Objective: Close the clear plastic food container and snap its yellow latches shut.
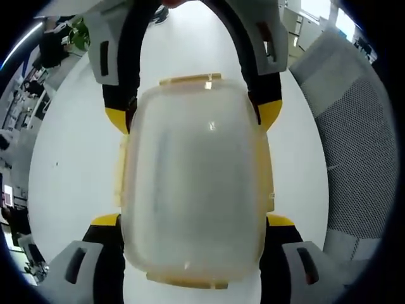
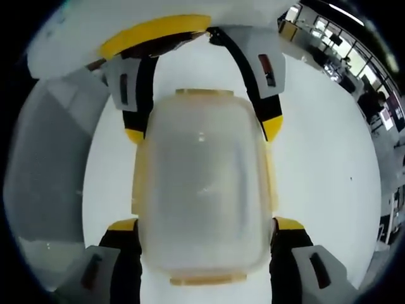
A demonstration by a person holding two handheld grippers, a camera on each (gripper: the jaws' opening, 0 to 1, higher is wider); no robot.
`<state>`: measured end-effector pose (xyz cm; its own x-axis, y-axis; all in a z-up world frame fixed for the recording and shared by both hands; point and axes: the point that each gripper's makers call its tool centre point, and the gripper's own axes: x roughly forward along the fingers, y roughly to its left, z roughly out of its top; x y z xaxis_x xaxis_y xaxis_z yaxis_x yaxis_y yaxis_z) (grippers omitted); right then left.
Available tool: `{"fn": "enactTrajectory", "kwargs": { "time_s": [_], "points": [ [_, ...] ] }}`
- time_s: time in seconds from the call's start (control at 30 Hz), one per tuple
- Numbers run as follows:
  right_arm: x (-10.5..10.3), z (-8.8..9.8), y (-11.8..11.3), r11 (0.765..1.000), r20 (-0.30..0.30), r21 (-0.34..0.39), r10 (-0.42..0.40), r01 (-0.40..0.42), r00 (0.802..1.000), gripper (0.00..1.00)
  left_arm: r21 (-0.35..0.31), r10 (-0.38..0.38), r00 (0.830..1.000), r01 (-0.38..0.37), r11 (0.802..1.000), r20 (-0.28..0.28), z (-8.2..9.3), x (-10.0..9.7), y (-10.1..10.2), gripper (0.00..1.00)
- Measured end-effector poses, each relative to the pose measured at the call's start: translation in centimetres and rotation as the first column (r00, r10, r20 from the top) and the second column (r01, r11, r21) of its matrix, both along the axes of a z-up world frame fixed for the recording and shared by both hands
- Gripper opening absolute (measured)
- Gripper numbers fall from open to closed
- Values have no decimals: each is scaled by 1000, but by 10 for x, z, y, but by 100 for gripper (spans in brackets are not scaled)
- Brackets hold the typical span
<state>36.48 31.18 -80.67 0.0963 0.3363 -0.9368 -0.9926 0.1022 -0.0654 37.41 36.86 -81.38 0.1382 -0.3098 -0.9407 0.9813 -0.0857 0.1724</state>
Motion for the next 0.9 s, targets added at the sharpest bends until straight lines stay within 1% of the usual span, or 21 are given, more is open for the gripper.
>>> {"fn": "enactTrajectory", "kwargs": {
  "time_s": [0.1, 0.2, 0.3, 0.67, 0.9],
  "points": [
    [1, -1, 2, 1000, -2, -7, -2, 2, 1000, 85, -12, -2, 1000, 2, 1000, -3, 0, 1, 2, 90],
    [2, -2, 5, 1000, -3, -2, -6, 6, 1000, 85, 1, -6, 1000, 6, 1000, -3, 0, 2, 4, 90],
    [3, -2, 6, 1000, -5, -15, -6, 6, 1000, 85, 10, -7, 1000, 7, 1000, -4, -2, 3, 5, 90],
    [2, -4, 7, 1000, -11, -8, -2, 2, 1000, 86, 8, -5, 1000, 5, 1000, -13, -3, 2, 6, 91],
    [9, -4, 7, 1000, -4, -1, 0, 0, 1000, 86, 18, 3, 1000, -3, 1000, -11, -3, 8, 7, 91]
  ]
}}
